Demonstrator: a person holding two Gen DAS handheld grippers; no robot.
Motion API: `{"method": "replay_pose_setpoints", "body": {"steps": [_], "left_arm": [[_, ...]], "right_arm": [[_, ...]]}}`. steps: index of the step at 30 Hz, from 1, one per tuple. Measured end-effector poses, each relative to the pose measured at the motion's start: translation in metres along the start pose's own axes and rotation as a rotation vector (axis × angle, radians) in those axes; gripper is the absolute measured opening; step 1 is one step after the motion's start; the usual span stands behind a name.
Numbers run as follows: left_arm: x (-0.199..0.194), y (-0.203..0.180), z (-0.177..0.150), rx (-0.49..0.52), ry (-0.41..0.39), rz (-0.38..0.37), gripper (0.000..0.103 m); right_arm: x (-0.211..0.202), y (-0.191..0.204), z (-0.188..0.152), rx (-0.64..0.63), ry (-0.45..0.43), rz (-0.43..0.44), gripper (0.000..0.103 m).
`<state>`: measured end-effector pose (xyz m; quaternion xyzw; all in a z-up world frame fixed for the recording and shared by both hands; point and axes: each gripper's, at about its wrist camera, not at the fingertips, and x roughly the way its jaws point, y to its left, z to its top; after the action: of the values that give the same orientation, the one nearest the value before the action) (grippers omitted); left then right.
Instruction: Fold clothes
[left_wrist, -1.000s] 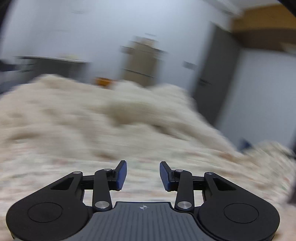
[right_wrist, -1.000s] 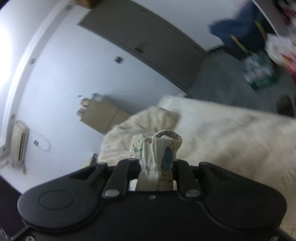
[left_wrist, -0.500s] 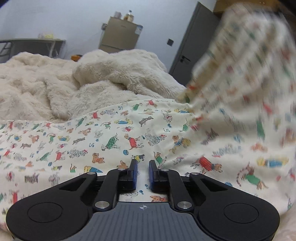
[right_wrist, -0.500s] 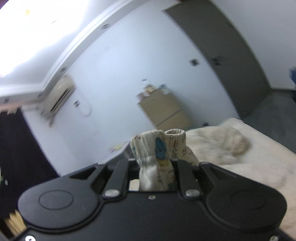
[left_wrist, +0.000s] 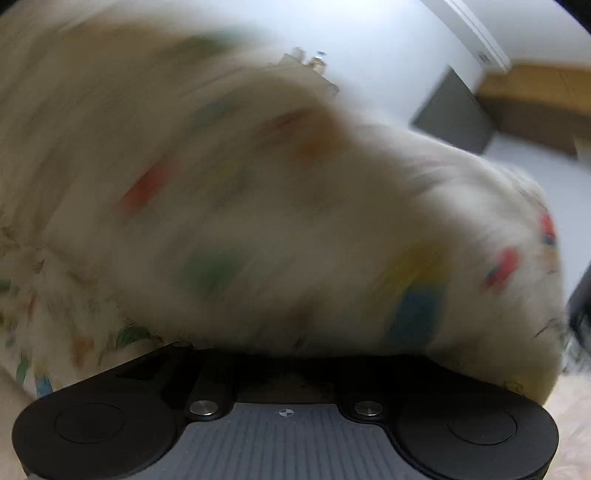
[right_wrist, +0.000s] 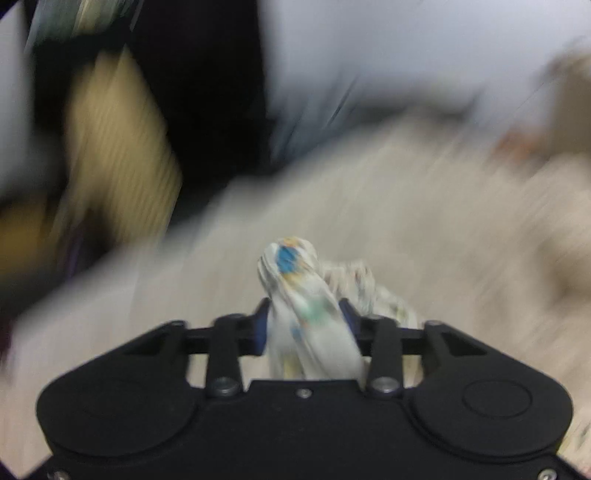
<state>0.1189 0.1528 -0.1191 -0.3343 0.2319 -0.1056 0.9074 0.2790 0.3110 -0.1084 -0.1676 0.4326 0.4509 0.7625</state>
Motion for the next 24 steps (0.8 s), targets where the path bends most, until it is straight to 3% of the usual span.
{"method": "replay_pose_setpoints", "body": {"steps": [2,4,6,8,10,14,18,22,24], "left_arm": [[0.001,0.018,-0.001,-0.098,0.010,-0.053,0.013],[0.002,0.033,-0.002,-0.178,0.019,-0.103,0.013],[0.003,0.036,0.000,-0.198,0.022,-0.115,0.013],[0.003,0.036,0.003,-0.202,0.023,-0.116,0.014],[0.004,0.036,0.005,-0.208,0.025,-0.119,0.014],[0.006,0.039,0.010,-0.222,0.026,-0.128,0.015],[0.005,0.035,0.015,-0.194,0.021,-0.114,0.015],[-0.004,0.028,0.018,-0.148,0.012,-0.130,0.014],[-0.015,0.027,0.028,-0.131,-0.002,-0.210,0.005]], "right_arm": [[0.016,0.013,-0.025,-0.048,0.122,0.030,0.033],[-0.002,0.012,-0.030,-0.069,0.104,0.053,0.037],[-0.046,-0.015,-0.022,-0.029,0.072,0.172,0.041],[-0.101,-0.059,-0.011,0.019,-0.031,0.213,0.052],[-0.147,-0.110,-0.009,0.058,-0.136,0.175,0.066],[-0.190,-0.215,-0.037,0.188,-0.175,-0.014,0.066],[-0.191,-0.283,-0.092,0.348,-0.123,-0.075,0.065],[-0.166,-0.318,-0.128,0.504,-0.084,0.062,0.063],[-0.144,-0.320,-0.130,0.552,-0.062,0.110,0.063]]}}
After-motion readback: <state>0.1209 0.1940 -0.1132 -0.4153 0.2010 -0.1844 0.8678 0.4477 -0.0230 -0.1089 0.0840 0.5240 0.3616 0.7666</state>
